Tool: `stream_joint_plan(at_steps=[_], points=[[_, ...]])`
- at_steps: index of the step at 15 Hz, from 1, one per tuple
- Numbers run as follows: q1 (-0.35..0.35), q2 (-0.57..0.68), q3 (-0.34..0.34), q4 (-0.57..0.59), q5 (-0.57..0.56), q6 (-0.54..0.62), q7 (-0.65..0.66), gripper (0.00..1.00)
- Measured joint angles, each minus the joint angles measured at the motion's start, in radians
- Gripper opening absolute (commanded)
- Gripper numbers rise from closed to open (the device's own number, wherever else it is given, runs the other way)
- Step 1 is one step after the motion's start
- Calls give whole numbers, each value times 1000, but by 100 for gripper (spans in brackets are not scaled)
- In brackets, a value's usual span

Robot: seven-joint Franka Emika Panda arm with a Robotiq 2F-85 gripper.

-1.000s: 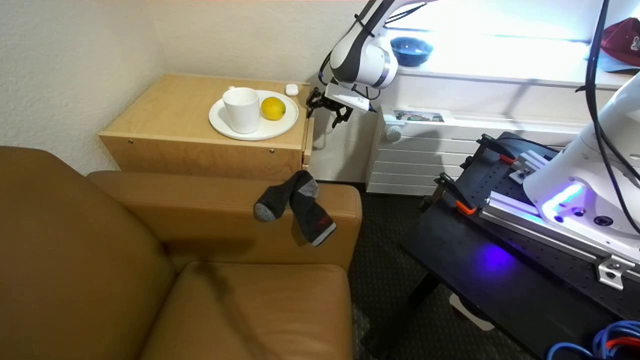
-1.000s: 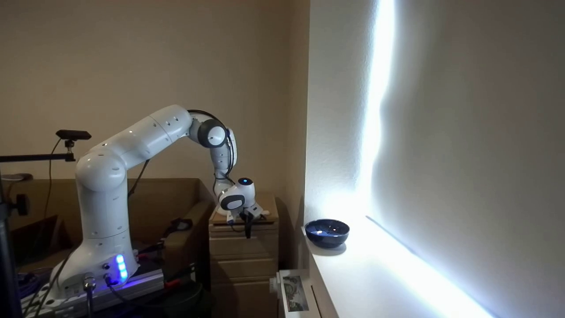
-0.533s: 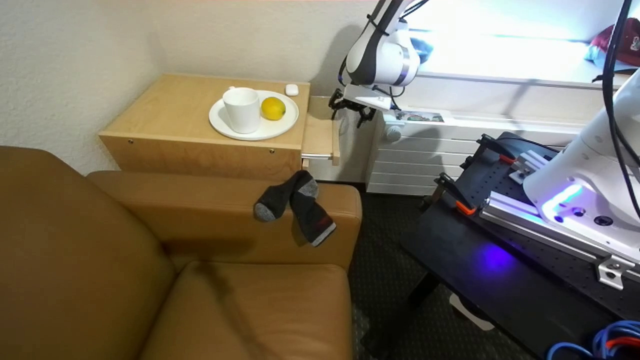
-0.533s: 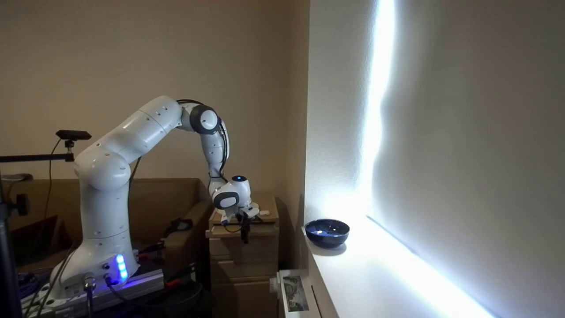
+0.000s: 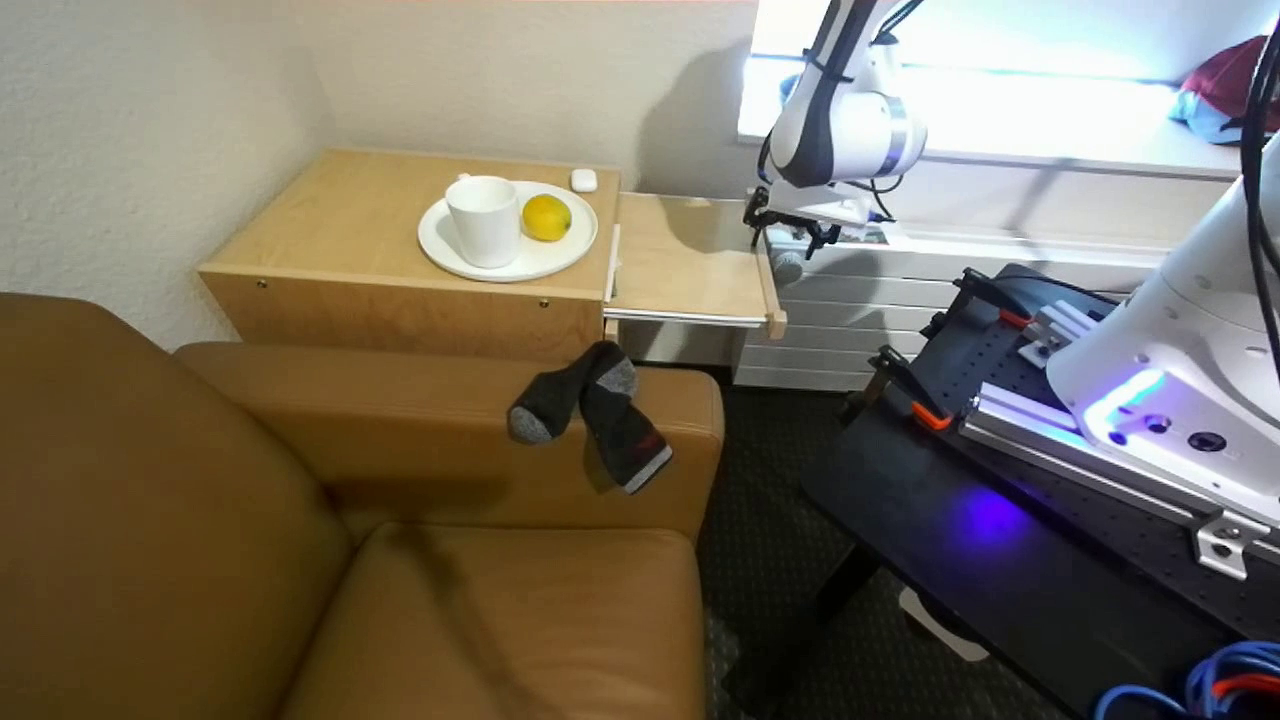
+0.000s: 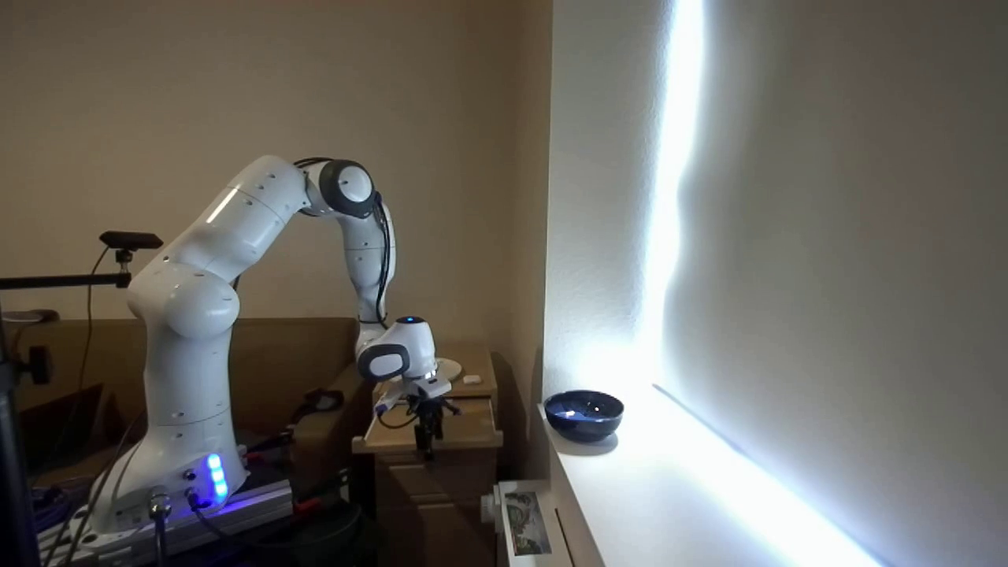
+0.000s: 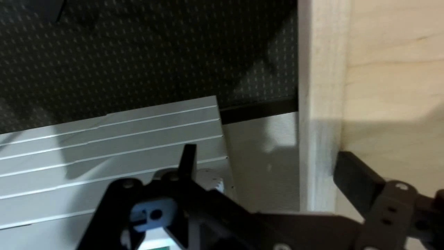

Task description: Open the sliding tray then put the white case and lemon on it

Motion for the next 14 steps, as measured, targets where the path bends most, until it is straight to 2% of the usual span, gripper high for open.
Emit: stream_joint_plan(at_steps=[5, 8, 14], points=[[-10, -24, -61, -116, 1, 70, 0, 100], [-25, -25, -75, -167, 2, 125, 1, 100], [-3, -33, -78, -159, 0, 164, -3, 100]])
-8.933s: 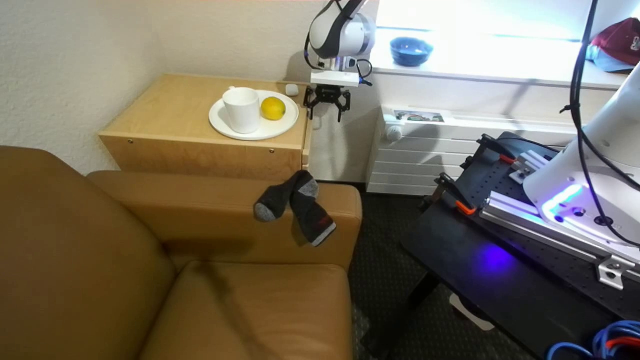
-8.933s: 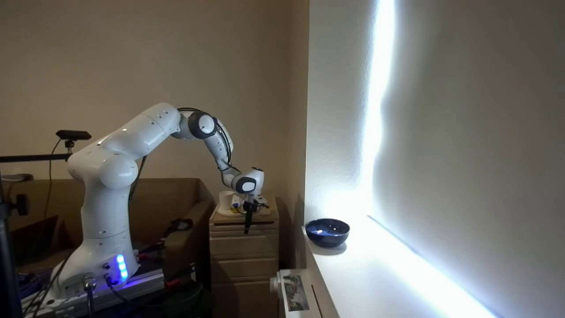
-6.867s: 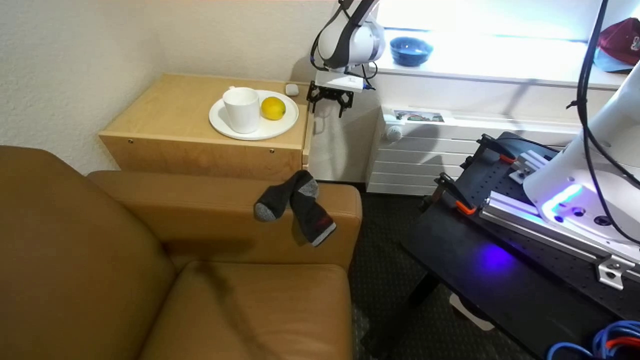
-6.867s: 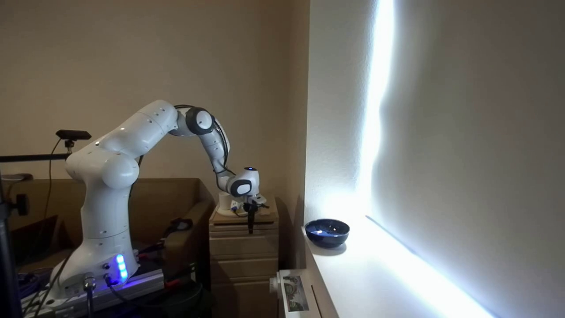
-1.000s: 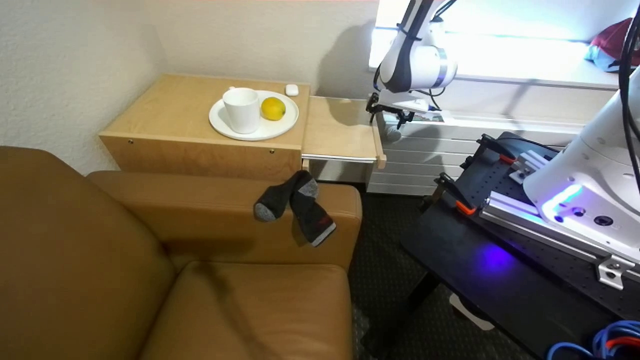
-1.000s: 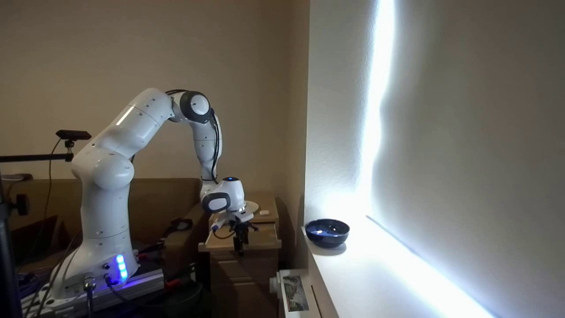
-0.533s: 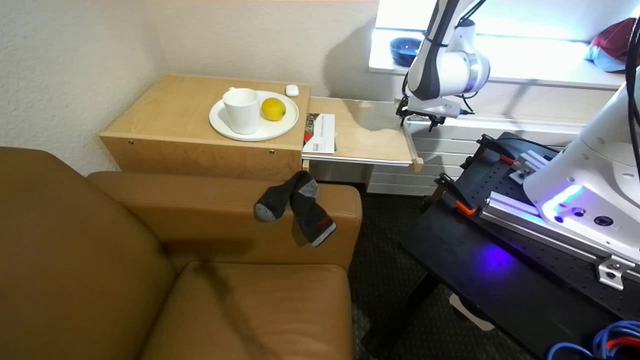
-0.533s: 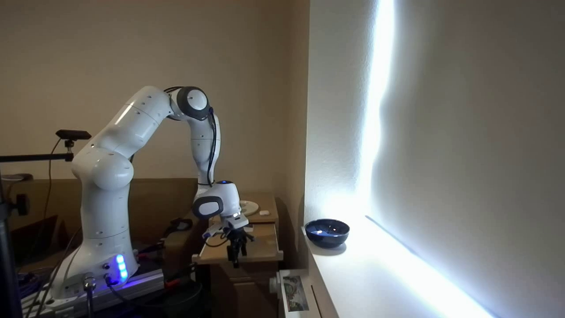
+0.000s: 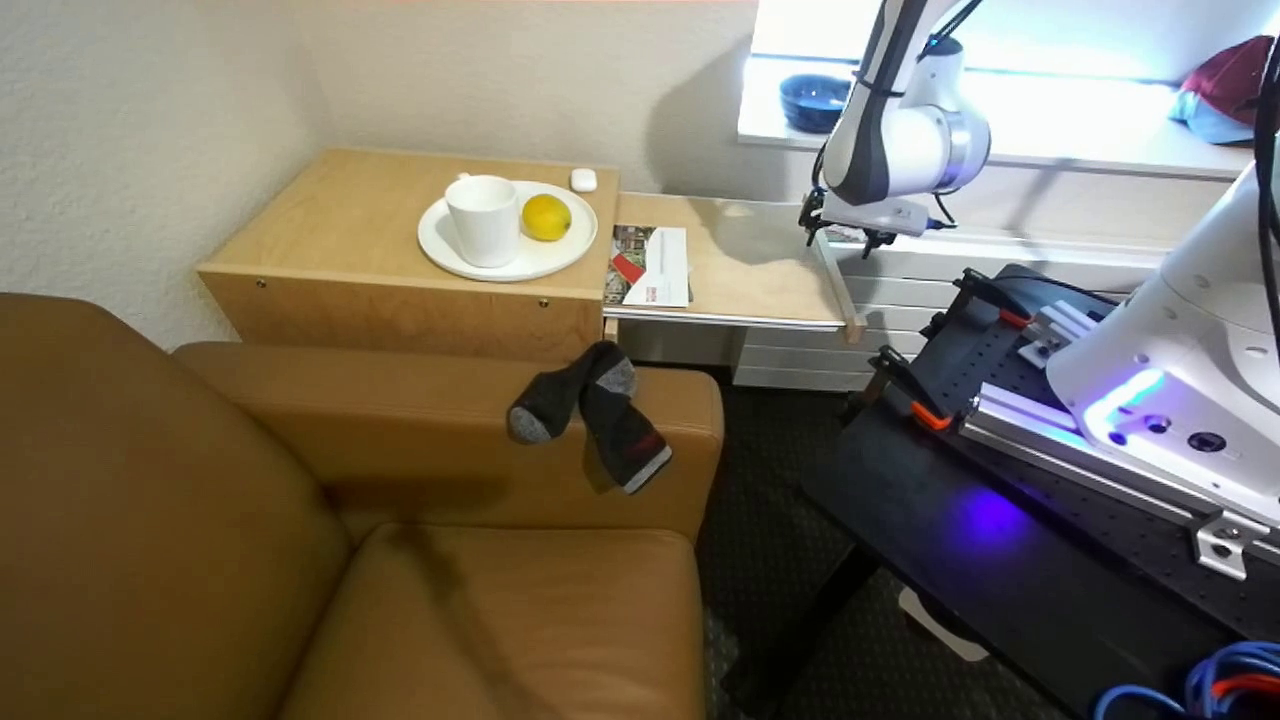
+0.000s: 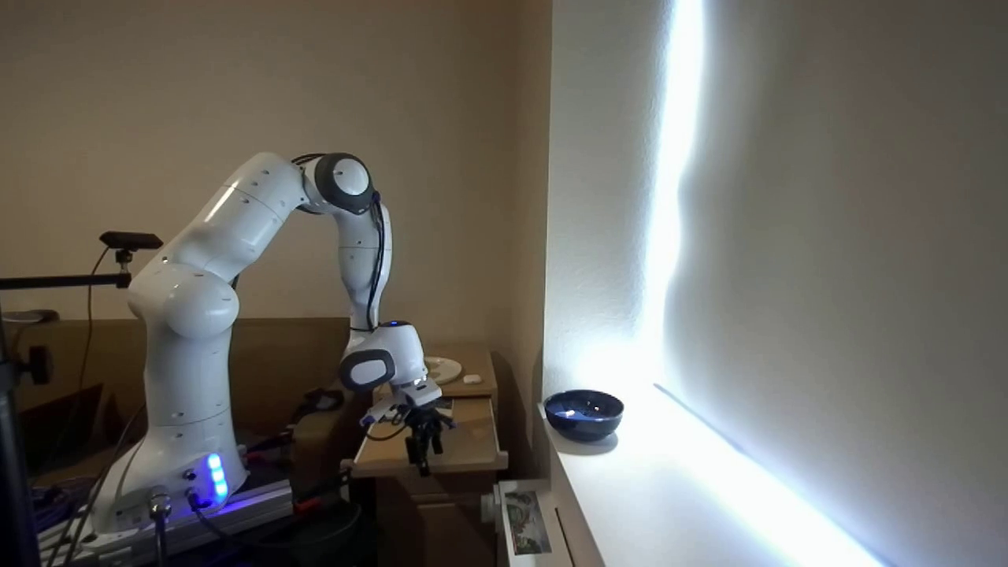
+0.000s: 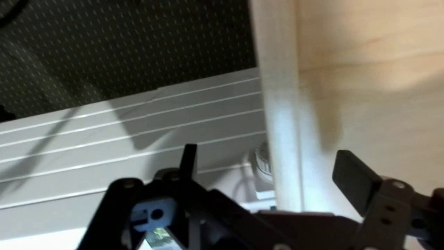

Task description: Open the sliding tray then put the white case and lemon on it

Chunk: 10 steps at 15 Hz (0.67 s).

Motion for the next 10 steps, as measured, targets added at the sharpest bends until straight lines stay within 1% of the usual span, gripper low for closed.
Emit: stream_joint_plan(at_steps=[1, 2, 4, 6, 8, 10], points=[[28, -18, -6, 5, 1, 25, -8, 100], [76, -48, -29, 7, 10, 30, -20, 100], [198, -137, -100, 8, 39, 29, -66, 100], [291, -228, -149, 16, 42, 27, -116, 100], [352, -297, -168, 47, 38, 13, -151, 100], [370, -320, -169, 61, 38, 10, -159, 100]])
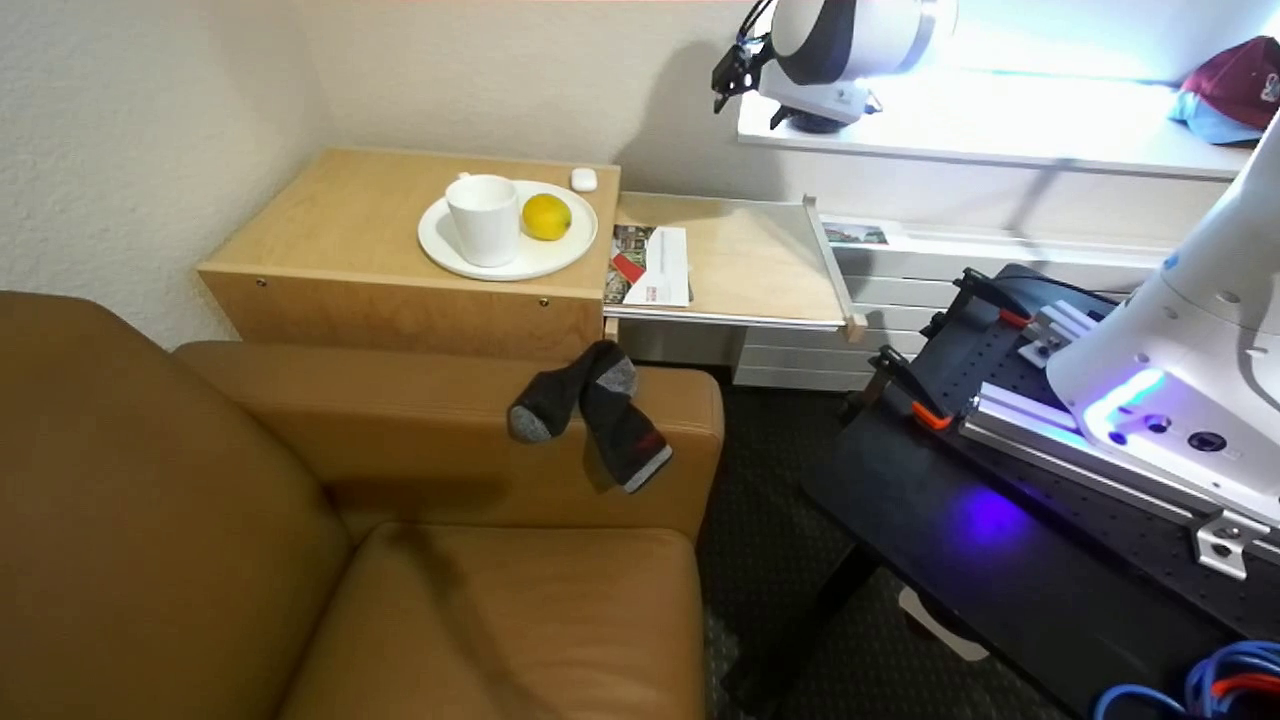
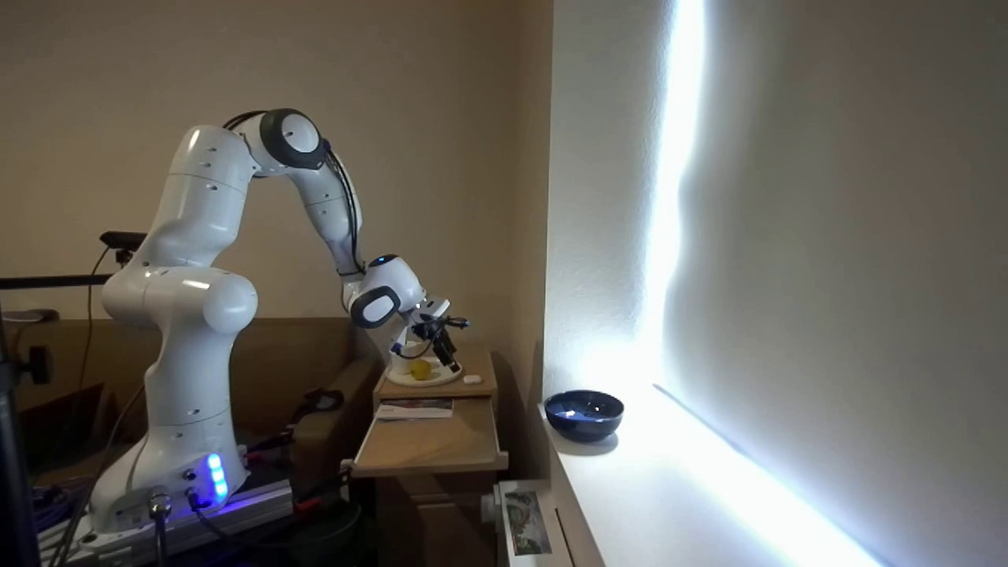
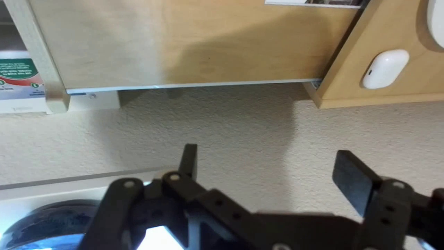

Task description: Open the sliding tray then put the white case and lemon on it

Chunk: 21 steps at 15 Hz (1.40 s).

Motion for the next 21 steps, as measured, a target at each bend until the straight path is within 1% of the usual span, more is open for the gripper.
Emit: stream_joint_plan(at_steps=[5, 8, 10, 12, 14, 15, 16, 18, 20, 21], points=[[0, 6, -6, -1, 0, 1, -3, 100], [-8, 14, 21, 22, -63, -11, 0, 100], [-6, 30, 45, 84, -129, -69, -5, 100], [11, 64, 46, 175, -178, -185, -24, 100], [32, 113, 37, 277, -215, -330, -29, 100], [43, 140, 29, 321, -232, -381, -29, 100], [56, 164, 17, 354, -241, -407, -29, 100], [69, 193, 6, 382, -242, -416, -29, 100], [66, 197, 7, 384, -259, -416, -17, 100], [52, 197, 21, 386, -280, -427, -5, 100]])
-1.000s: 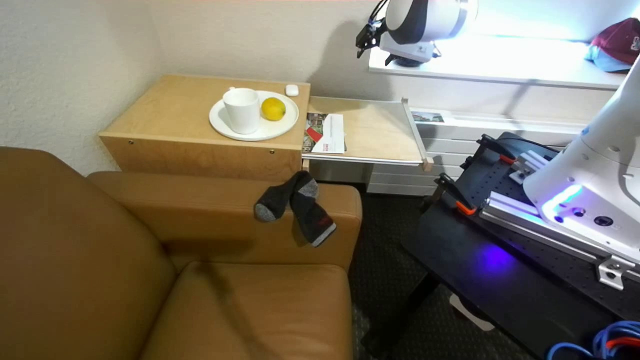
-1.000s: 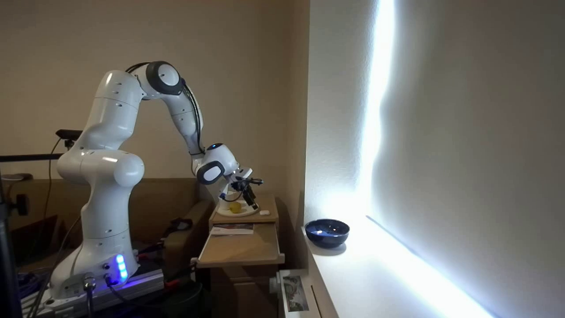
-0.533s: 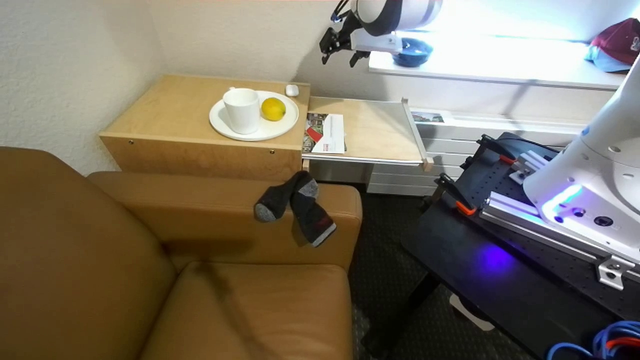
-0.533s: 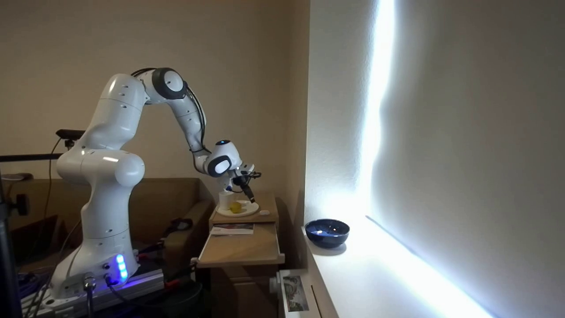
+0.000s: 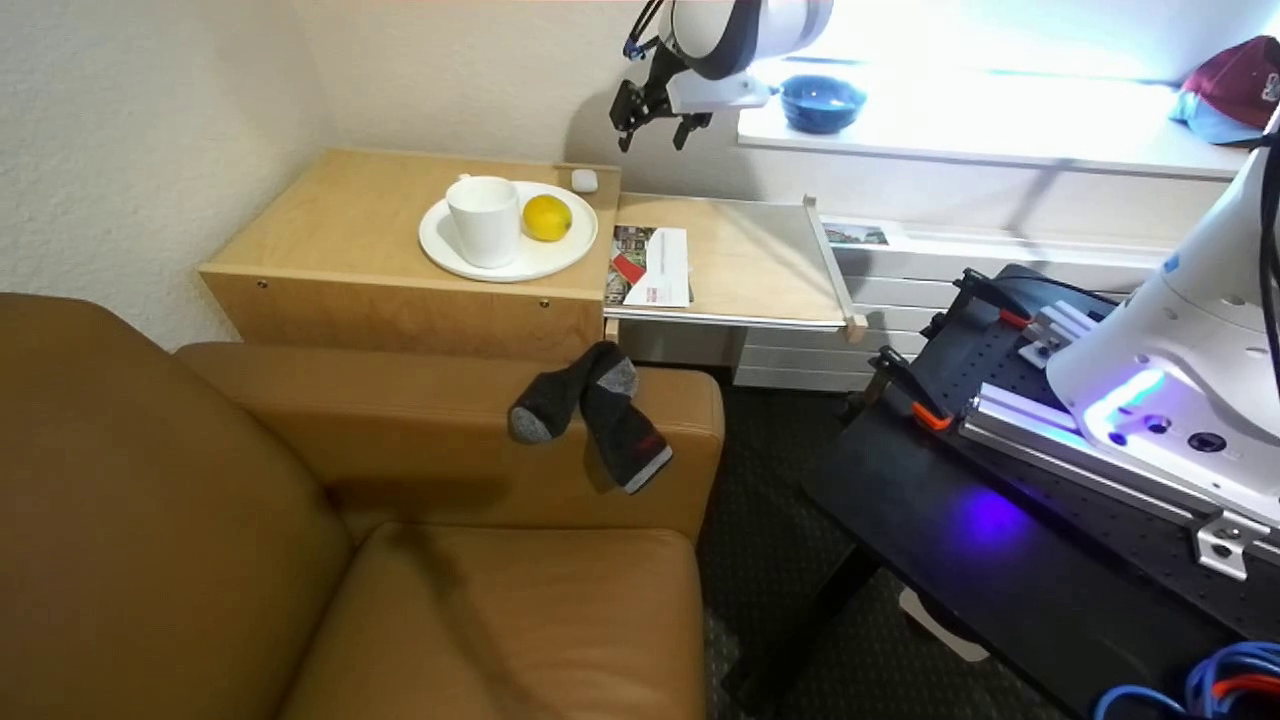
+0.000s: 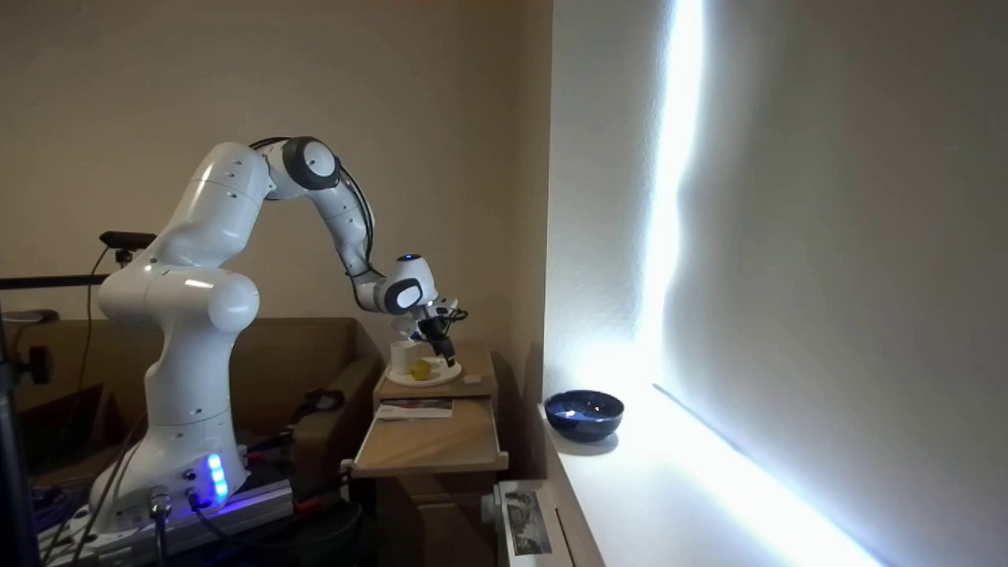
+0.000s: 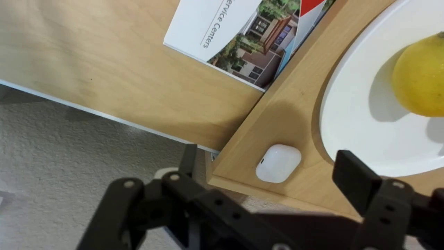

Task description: Open the sliding tray then put the white case and lemon on it

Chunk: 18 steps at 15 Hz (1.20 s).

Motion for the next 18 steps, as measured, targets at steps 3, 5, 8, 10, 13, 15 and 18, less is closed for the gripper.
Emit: stream_joint_plan(at_steps=[3, 5, 8, 10, 13, 15, 18], points=[[-39, 43, 29, 67, -32, -88, 51, 100], [-86, 83, 70, 158, -33, -157, 86, 100], [-145, 137, 105, 320, -27, -287, 155, 100], [-177, 165, 125, 410, -25, -369, 192, 100], [-187, 184, 132, 448, -25, -392, 206, 100], [-187, 185, 133, 448, -33, -394, 206, 100], [-193, 220, 135, 483, -34, -420, 220, 100]])
